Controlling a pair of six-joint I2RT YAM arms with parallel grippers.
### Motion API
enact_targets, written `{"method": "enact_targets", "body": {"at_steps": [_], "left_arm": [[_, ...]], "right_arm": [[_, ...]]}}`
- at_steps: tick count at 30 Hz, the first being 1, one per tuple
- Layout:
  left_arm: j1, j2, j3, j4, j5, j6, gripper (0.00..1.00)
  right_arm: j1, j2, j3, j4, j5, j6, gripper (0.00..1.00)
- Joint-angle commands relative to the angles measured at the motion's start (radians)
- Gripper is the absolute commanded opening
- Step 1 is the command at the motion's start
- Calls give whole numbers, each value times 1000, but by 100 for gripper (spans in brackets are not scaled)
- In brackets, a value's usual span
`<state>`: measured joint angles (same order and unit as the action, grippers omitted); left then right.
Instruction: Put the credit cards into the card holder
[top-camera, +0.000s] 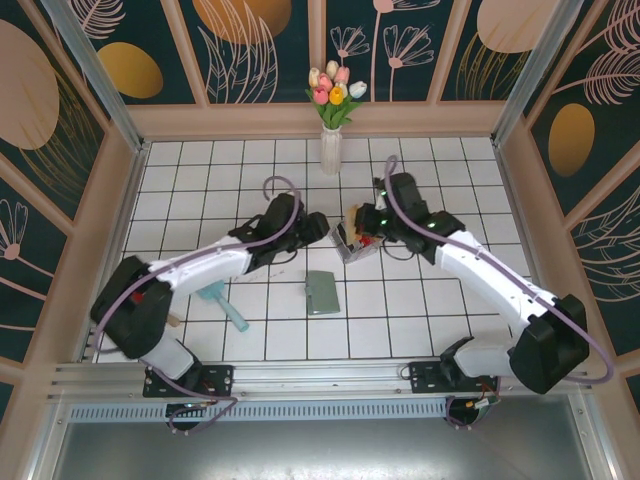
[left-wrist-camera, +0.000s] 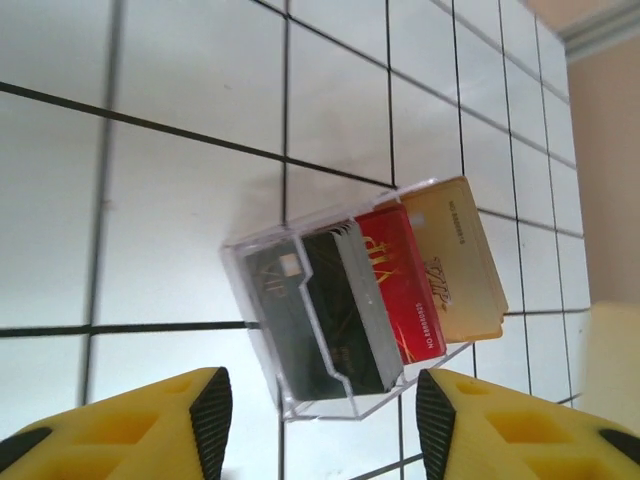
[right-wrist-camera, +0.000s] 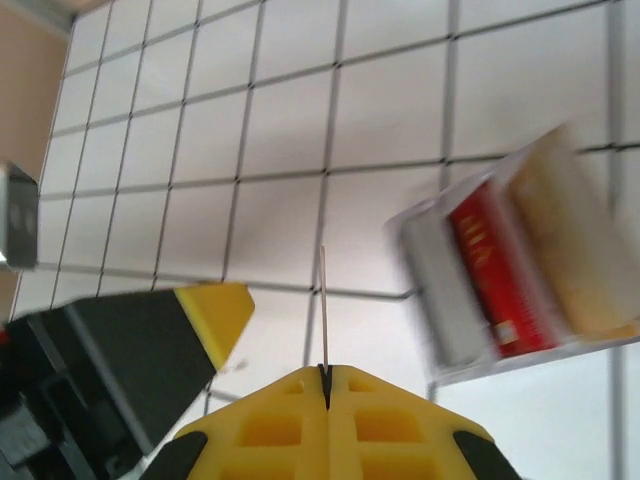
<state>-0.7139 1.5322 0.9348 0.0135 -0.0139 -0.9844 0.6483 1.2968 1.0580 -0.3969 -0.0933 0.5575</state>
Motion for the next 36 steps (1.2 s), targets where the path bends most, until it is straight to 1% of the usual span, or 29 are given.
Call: {"method": "enact_targets", "body": {"at_steps": [1, 4, 7, 10, 13, 17, 20, 23, 30, 32, 36], "left_arm": [[61, -113, -153, -79, -104, -83, 53], [124, -226, -297, -58, -84, -131, 53], [146, -318, -389, -73, -120, -158, 54], [149, -379, -422, -92, -144, -169, 54], [151, -401, -430, -96, -145, -163, 55], [151, -391, -424, -78, -112, -142, 56], [150, -372, -413, -47, -73, -107, 56], [150, -343, -382, -25, -31, -62, 56], [146, -243, -314, 19, 92, 3, 57], [135, -214, -302, 35, 121, 13, 58], [87, -148, -252, 24, 143, 30, 59]], "right_arm": [[136, 41, -6, 68, 33, 77, 0], [254, 114, 33, 58, 103, 82, 0], [355, 216, 104, -5, 187, 89, 0], [435, 308, 161, -65, 264, 89, 0], [476, 376, 191, -114, 317, 114, 0], [509, 418, 205, -172, 395, 142, 0], [519, 415, 205, -225, 453, 161, 0], [515, 382, 184, -245, 480, 171, 0], [477, 272, 109, -264, 486, 210, 0], [462, 239, 80, -259, 485, 218, 0], [420, 189, 24, -267, 473, 231, 0]]}}
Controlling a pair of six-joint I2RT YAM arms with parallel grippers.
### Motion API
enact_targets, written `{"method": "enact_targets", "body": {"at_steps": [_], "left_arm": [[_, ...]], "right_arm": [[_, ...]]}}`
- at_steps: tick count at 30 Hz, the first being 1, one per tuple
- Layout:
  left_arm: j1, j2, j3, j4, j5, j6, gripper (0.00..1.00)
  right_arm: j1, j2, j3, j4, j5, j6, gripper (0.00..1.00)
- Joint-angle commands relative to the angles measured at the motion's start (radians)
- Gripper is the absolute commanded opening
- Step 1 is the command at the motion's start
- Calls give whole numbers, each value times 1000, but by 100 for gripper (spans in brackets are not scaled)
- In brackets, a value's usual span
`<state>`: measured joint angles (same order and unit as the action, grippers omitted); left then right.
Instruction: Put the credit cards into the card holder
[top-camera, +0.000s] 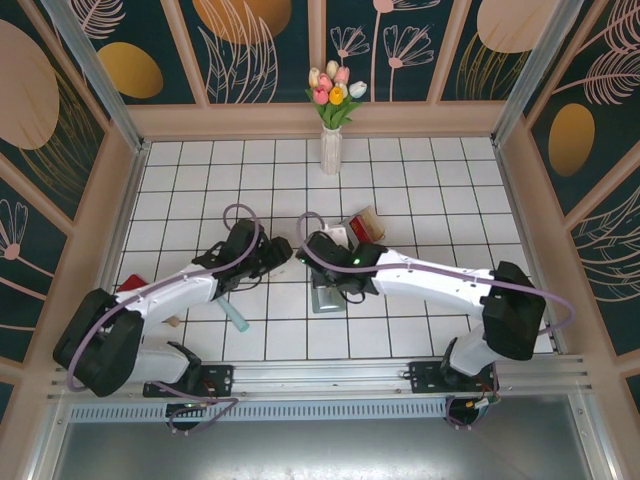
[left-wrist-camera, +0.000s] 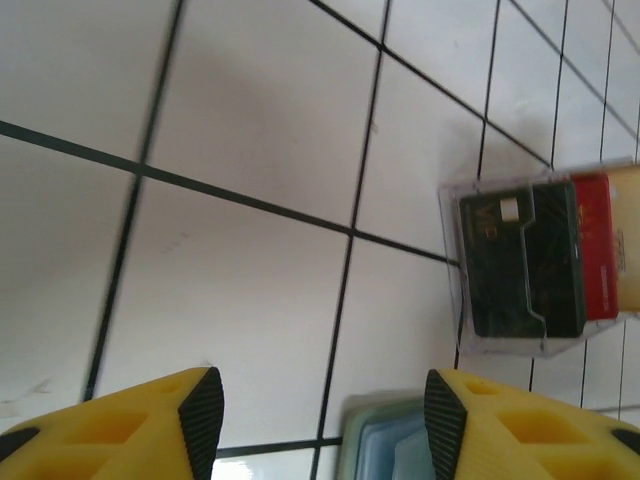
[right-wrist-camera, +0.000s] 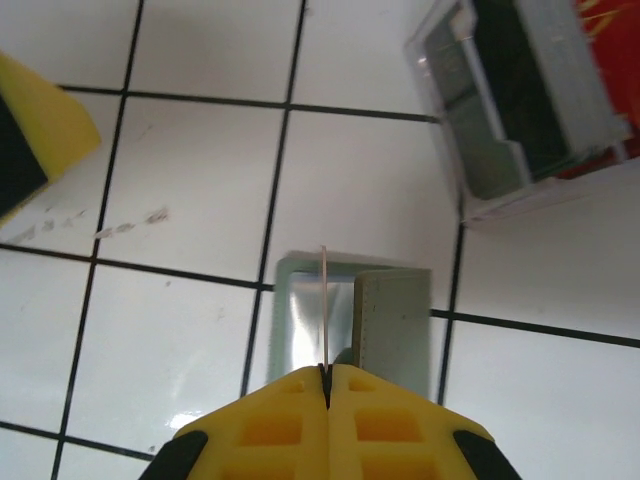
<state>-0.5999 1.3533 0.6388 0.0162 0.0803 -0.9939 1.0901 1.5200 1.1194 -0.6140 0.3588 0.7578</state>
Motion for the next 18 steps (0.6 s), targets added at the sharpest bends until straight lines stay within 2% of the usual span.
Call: {"method": "enact_targets", "body": {"at_steps": [1, 9, 14, 18], "left_arm": [[-43, 48, 55, 21, 52, 41, 60], [-159, 156, 95, 27, 94, 15, 64], [-181, 159, 65, 39, 100, -12, 66], [-192, 171, 55, 91, 149, -22, 67]], "right_arm": [[-31, -45, -52, -52, 21, 32, 0], [-104, -137, -171, -14, -28, 39, 0], [-149, -170, -249, 24, -62, 45, 0], [-178, -190, -304, 72, -109, 38, 0]]}}
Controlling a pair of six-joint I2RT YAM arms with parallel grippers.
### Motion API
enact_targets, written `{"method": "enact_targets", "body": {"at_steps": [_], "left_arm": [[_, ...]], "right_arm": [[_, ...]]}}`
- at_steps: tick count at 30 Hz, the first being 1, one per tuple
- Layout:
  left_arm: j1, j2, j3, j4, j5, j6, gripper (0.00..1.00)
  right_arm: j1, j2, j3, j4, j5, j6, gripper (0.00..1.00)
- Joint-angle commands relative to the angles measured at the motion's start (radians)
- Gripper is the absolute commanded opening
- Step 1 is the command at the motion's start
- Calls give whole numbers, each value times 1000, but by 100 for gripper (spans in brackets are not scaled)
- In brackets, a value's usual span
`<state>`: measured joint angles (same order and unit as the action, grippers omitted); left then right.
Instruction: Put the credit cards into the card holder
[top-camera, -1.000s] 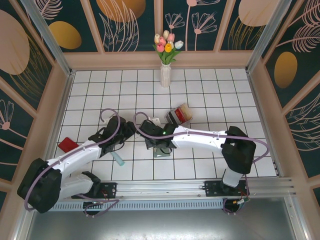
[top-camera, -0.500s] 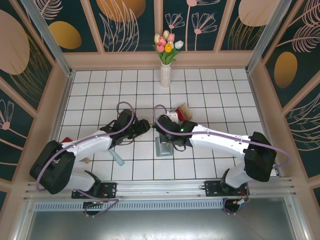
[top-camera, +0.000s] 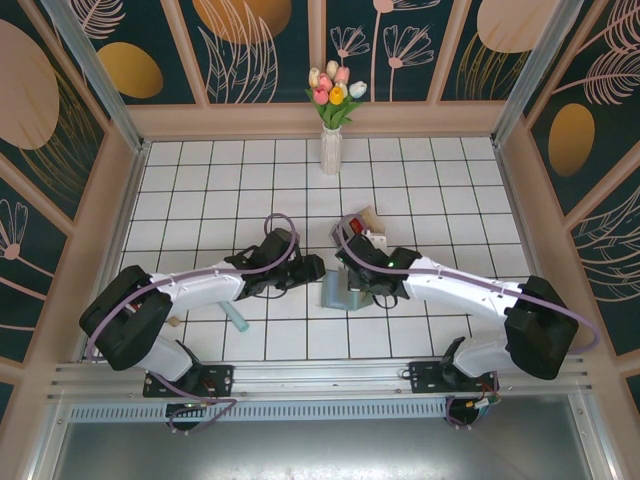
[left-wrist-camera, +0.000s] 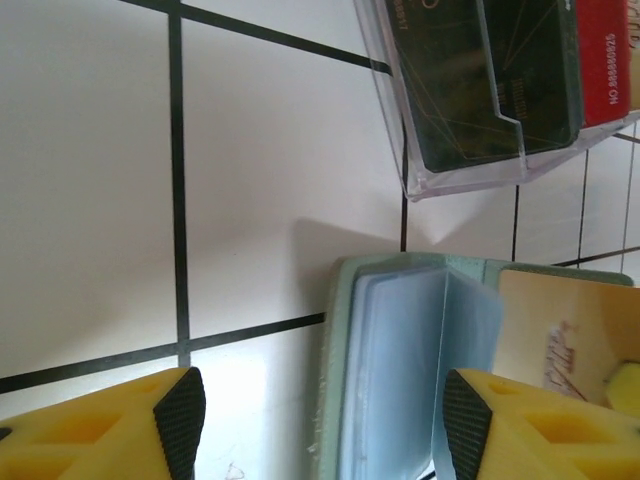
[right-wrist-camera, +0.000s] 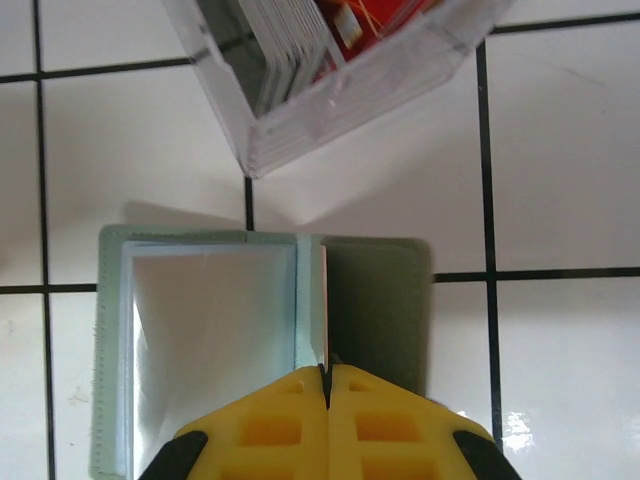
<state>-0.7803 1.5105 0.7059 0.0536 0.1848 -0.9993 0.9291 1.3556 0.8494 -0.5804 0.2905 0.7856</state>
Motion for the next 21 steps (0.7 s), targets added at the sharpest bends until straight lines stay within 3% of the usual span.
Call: {"method": "enact_targets", "body": {"at_steps": [1, 9, 16, 21], "left_arm": [[-14, 24, -7, 56, 57, -15, 67], [-46, 89, 32, 113, 112, -26, 65], [-51, 60, 29, 195, 110, -62, 69], [-54, 59, 39, 285, 178, -74, 72]], "right_arm": [[-22, -26, -42, 44, -45, 14, 0], [-51, -46, -109, 90, -78, 17, 0], [-68, -65, -126, 128, -114, 11, 0], [-81, -77, -136, 168, -157, 6, 0]]}}
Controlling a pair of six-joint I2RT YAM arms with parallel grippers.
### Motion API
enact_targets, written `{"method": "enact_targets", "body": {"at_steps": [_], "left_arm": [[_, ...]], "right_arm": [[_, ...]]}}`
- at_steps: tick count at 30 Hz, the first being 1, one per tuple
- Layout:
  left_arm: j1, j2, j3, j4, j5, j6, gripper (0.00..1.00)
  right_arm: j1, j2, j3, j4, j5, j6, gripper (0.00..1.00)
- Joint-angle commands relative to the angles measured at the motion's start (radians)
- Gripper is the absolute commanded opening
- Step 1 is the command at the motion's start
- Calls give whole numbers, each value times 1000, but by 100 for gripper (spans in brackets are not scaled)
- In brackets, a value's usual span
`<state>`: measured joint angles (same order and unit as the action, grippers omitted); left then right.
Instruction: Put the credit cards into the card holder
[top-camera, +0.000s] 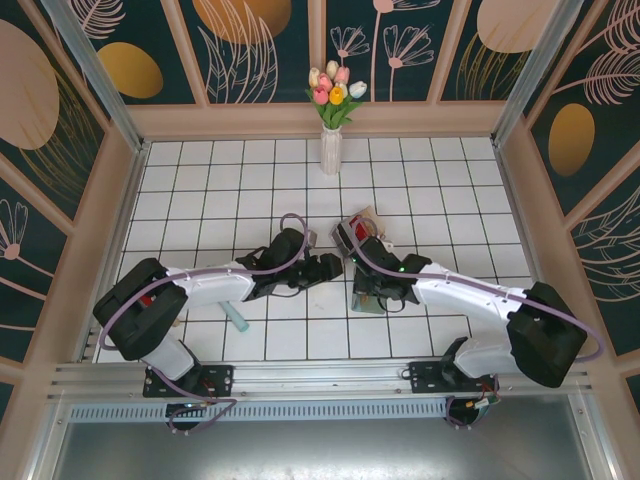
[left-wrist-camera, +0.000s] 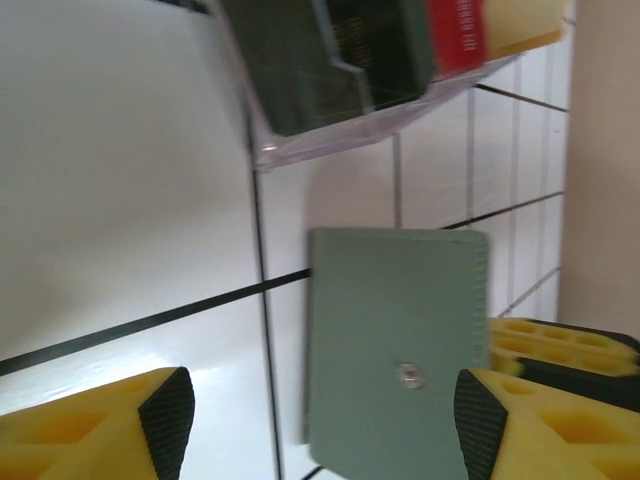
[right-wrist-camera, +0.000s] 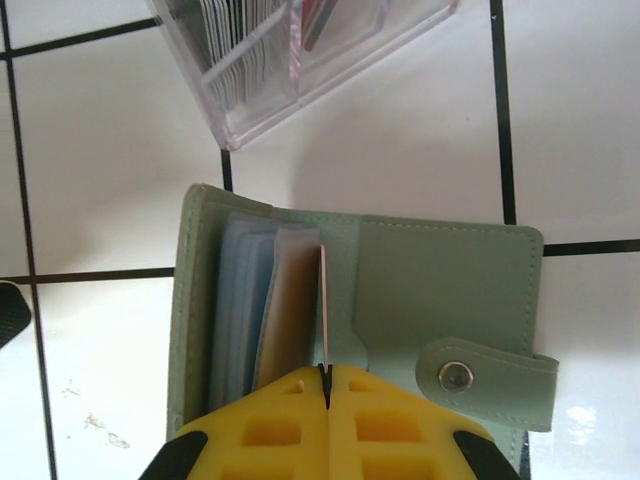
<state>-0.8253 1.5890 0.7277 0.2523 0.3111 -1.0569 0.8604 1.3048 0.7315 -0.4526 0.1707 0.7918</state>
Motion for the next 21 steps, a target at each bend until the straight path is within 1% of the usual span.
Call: {"method": "enact_targets", "body": {"at_steps": [1, 5, 9, 13, 17, 21], "left_arm": [[-12, -15, 25, 84, 58, -13, 72], [-13, 16, 47, 53, 76, -2, 72], [-14, 38, 53, 67, 82, -5, 72], [-14, 53, 60, 78, 97, -7, 72], [-13, 74, 61, 63, 79, -9, 72], [-12, 82, 56, 43, 47, -25, 67]], "right_arm": [[-17, -29, -20, 47, -45, -1, 0], [-42, -49, -38, 92, -99, -6, 0], [-57, -92, -59, 137, -144, -5, 0], [-67, -126, -58, 147, -152, -1, 0], [-73, -136, -70, 182, -207, -7, 0], [-80, -131, -81, 207, -247, -5, 0]]}}
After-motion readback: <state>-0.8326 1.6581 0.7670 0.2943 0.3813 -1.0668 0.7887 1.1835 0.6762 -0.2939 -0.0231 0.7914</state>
